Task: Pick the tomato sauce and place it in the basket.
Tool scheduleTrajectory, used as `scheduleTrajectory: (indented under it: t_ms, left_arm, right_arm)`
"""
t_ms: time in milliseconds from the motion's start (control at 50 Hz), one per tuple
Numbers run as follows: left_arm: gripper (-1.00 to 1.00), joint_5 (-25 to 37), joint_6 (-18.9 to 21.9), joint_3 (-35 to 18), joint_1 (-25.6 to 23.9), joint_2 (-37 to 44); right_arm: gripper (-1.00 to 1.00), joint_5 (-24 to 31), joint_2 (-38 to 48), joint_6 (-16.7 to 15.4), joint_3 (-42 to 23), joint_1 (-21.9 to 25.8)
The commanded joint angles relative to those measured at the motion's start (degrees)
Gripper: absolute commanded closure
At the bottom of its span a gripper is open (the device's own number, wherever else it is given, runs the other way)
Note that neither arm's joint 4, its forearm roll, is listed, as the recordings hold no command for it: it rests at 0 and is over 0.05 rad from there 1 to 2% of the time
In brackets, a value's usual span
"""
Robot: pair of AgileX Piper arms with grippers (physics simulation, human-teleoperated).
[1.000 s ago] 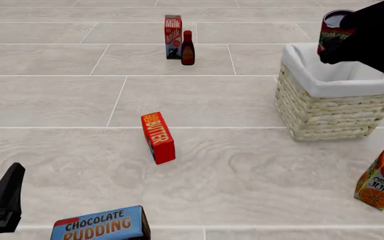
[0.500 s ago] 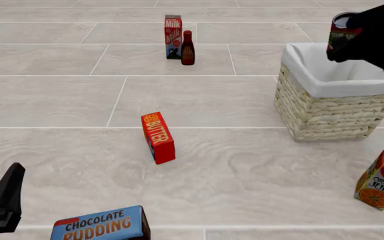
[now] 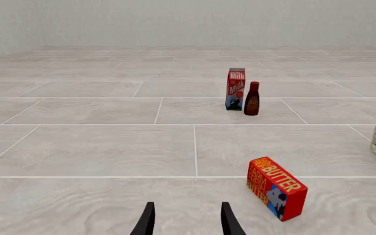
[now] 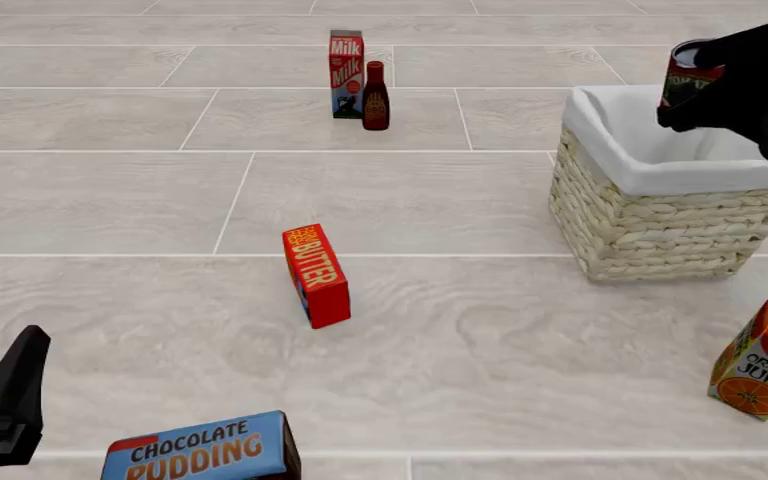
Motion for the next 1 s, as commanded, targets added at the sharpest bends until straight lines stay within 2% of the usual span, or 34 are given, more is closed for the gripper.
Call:
scheduleTrajectory:
  t_ms: [20,620,940,960,1000]
  left_arm:
    - [-1.0,0.0,0.0,0.0,0.0,0.0]
    - [-1.0,0.0,0.0,0.0,0.0,0.0]
    - [-1.0,0.0,0.0,0.0,0.0,0.0]
    - [-1.0,0.0,0.0,0.0,0.0,0.0]
    - [-1.0,0.0,0.0,0.0,0.0,0.0]
  right_arm:
    - [1.0,-0.8,1.9,1.7,-0.5,-0.7]
    - [1.0,-3.2,3.9,2.7,2.6,-0.7]
    - [1.0,-3.6,5.1,1.9,2.4,-1.1]
    - [-1.0,-3.8,5.1,1.6,2.5,-1.3]
    - [-1.0,-3.8,4.9,1.8,2.5,-1.2]
